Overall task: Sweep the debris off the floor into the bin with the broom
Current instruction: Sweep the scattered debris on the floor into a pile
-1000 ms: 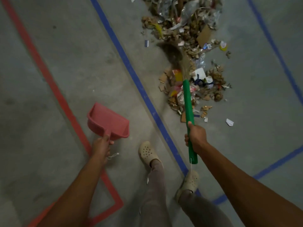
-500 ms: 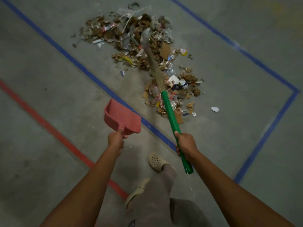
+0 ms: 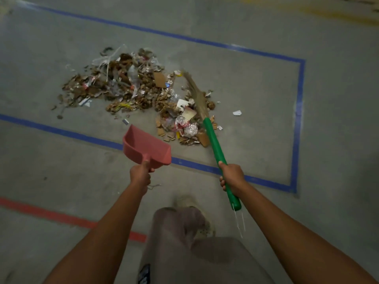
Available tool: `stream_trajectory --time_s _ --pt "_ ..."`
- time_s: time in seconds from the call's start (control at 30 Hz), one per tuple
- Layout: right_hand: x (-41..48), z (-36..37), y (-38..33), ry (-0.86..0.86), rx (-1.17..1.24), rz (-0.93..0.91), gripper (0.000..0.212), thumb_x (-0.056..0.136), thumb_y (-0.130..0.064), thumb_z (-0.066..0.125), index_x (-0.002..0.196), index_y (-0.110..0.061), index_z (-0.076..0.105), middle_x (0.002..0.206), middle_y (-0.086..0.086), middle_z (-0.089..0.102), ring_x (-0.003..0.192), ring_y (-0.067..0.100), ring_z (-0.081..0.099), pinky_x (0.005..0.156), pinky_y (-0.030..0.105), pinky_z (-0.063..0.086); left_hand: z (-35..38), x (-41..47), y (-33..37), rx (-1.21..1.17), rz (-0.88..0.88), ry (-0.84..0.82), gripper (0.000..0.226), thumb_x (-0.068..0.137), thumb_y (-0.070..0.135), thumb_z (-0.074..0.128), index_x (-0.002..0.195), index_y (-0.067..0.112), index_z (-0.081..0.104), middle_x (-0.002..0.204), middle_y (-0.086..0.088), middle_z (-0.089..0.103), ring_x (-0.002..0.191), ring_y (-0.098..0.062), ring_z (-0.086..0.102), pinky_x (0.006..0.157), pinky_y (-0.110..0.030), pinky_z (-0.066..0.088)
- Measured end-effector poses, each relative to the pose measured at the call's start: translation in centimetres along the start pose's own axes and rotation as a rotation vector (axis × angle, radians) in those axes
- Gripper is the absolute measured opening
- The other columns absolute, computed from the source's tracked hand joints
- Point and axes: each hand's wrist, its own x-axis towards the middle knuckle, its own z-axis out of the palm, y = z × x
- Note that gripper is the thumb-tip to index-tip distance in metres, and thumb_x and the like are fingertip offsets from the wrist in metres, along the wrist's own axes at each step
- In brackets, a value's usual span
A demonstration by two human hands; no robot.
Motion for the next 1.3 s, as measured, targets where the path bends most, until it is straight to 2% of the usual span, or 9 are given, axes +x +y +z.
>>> stream_trajectory --time_s 0.17,0.37,0.57,0.67,0.77,0.87,1.0,1.13,1.3 --pt "-0.3 0.2 2.8 0.129 0.152 0.107 0.032 0.1 -0.034 0.053 0.084 -0.006 0.056 0.06 0.013 0.052 0.043 0.02 0.046 0.043 0.025 0.039 -1.0 1.3 1.0 0.081 -0.014 -0.051 0.048 0.093 0.048 0.062 0.079 0.003 0.058 0.071 -0.012 0.052 0.032 -0.006 0.026 0.036 -0.016 0.019" --pt "3.6 5.3 5.8 0.298 0.222 0.278 0.037 0.1 -0.032 0.054 0.077 -0.003 0.054 0.058 0.016 0.055 0.046 0.023 0.051 0.046 0.03 0.043 -2.3 6.9 2.1 0.158 -0.025 -0.14 0.054 0.092 0.053 0.061 0.096 0.0 0.062 0.078 -0.01 0.057 0.036 -0.006 0.027 0.035 -0.019 0.021" --pt "9.3 16.9 8.0 0.218 0.083 0.419 0.031 0.1 -0.025 0.053 0.088 0.003 0.059 0.062 0.018 0.058 0.046 0.025 0.053 0.045 0.032 0.045 -4.8 18.1 1.5 0.285 -0.039 -0.211 0.056 0.092 0.058 0.059 0.095 0.002 0.062 0.08 -0.01 0.057 0.039 -0.007 0.028 0.035 -0.019 0.023" --pt "11.7 24.5 8.9 0.204 -0.016 0.349 0.039 0.094 -0.036 0.057 0.098 0.002 0.064 0.078 0.022 0.069 0.052 0.03 0.063 0.047 0.035 0.054 -6.6 23.4 0.9 0.321 -0.046 -0.216 0.055 0.091 0.06 0.059 0.092 0.005 0.063 0.08 -0.009 0.058 0.041 -0.007 0.029 0.036 -0.018 0.024" --pt "13.0 30.4 7.5 0.168 -0.107 0.28 0.044 0.089 -0.046 0.056 0.098 -0.004 0.065 0.088 0.02 0.072 0.064 0.035 0.071 0.06 0.046 0.061 -8.7 27.5 0.4 0.317 -0.064 -0.201 0.047 0.094 0.053 0.058 0.082 0.008 0.058 0.079 -0.01 0.055 0.039 -0.006 0.029 0.035 -0.017 0.022" --pt "13.7 34.1 3.5 0.093 -0.177 0.197 0.036 0.095 -0.042 0.054 0.098 -0.008 0.063 0.084 0.014 0.072 0.055 0.029 0.068 0.057 0.041 0.061 -10.9 30.6 0.6 0.287 -0.09 -0.176 0.044 0.094 0.051 0.06 0.079 0.01 0.056 0.08 -0.011 0.055 0.036 -0.005 0.028 0.033 -0.016 0.021" --pt "13.9 38.0 -2.1 0.059 -0.281 0.072 0.035 0.095 -0.044 0.053 0.103 -0.012 0.064 0.091 0.011 0.071 0.065 0.029 0.071 0.061 0.041 0.062 -13.0 32.4 2.4 0.26 -0.104 -0.162 0.045 0.093 0.053 0.062 0.078 0.011 0.055 0.077 -0.009 0.056 0.034 -0.004 0.028 0.033 -0.015 0.021" --pt "12.0 40.2 -5.9 0.089 -0.365 -0.016 0.037 0.098 -0.047 0.049 0.108 -0.014 0.061 0.096 0.007 0.064 0.088 0.031 0.067 0.072 0.041 0.056 -14.2 33.4 5.1 0.217 -0.111 -0.183 0.046 0.093 0.052 0.062 0.074 0.011 0.052 0.075 -0.009 0.055 0.034 -0.004 0.025 0.033 -0.015 0.019" --pt "7.4 39.5 -7.9 0.153 -0.445 -0.072 0.033 0.1 -0.047 0.046 0.104 -0.016 0.058 0.089 0.001 0.058 0.081 0.024 0.06 0.066 0.032 0.044 -15.8 32.7 9.4 0.19 -0.113 -0.203 0.045 0.092 0.053 0.063 0.079 0.01 0.054 0.075 -0.008 0.055 0.035 -0.005 0.027 0.033 -0.016 0.021"
